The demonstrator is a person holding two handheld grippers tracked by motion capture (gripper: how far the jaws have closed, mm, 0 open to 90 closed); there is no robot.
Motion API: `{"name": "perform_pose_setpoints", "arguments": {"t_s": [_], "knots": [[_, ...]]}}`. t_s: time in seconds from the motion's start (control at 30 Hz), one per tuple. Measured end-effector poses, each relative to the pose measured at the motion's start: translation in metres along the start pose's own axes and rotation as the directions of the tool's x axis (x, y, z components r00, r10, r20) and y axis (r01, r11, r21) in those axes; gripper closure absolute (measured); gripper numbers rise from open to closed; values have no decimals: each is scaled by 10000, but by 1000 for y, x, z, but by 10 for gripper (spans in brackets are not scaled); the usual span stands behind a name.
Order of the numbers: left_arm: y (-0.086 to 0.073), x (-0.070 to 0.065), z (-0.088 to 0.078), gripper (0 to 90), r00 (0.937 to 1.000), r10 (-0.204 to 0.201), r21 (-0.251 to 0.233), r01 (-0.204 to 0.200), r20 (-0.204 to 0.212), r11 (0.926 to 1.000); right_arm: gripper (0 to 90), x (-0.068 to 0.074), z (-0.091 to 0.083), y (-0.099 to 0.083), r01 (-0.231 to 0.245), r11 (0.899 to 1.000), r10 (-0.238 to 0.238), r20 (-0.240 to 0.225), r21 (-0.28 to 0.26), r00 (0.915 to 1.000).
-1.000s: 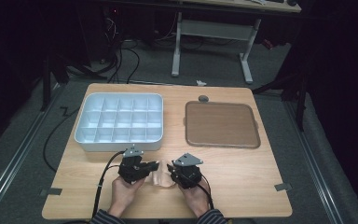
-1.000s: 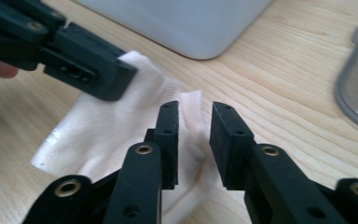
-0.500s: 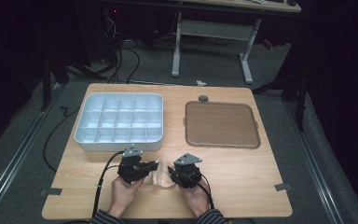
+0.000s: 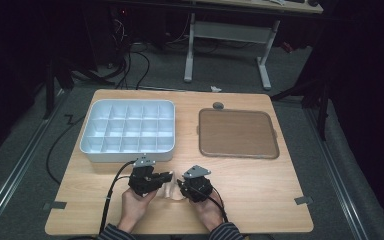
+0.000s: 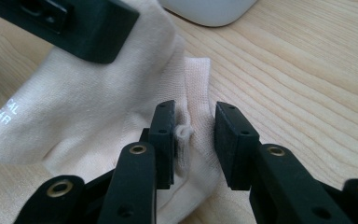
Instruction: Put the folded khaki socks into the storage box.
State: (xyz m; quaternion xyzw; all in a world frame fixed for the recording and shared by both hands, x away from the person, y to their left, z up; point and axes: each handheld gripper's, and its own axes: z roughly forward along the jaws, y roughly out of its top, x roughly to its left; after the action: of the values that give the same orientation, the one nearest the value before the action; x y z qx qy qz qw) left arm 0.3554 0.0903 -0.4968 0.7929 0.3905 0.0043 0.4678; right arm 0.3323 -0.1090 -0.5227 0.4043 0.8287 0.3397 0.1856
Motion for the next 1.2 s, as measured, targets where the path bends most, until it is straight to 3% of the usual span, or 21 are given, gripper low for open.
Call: {"name": "perform_pose_setpoints", "arguments": {"t_s": [0.5, 0.9, 1.0, 1.2], "knots": [[10, -7, 6, 853, 9989, 471, 279, -472, 39, 9985, 699, -2, 3, 1, 37, 10000, -38, -207, -58, 9998], [12, -5, 11, 852, 9989, 360, 185, -366, 292, 9992, 706, -1, 6, 3, 205, 9998, -208, -408, -64, 9990], [12, -4, 13, 852, 9989, 400, 186, -405, 254, 9990, 708, 1, 9, 8, 416, 9991, -415, -424, 0, 9982], [11, -3, 14, 852, 9988, 467, 178, -470, 168, 9987, 702, 0, 10, 9, 350, 9994, -346, -561, 56, 9978]]}}
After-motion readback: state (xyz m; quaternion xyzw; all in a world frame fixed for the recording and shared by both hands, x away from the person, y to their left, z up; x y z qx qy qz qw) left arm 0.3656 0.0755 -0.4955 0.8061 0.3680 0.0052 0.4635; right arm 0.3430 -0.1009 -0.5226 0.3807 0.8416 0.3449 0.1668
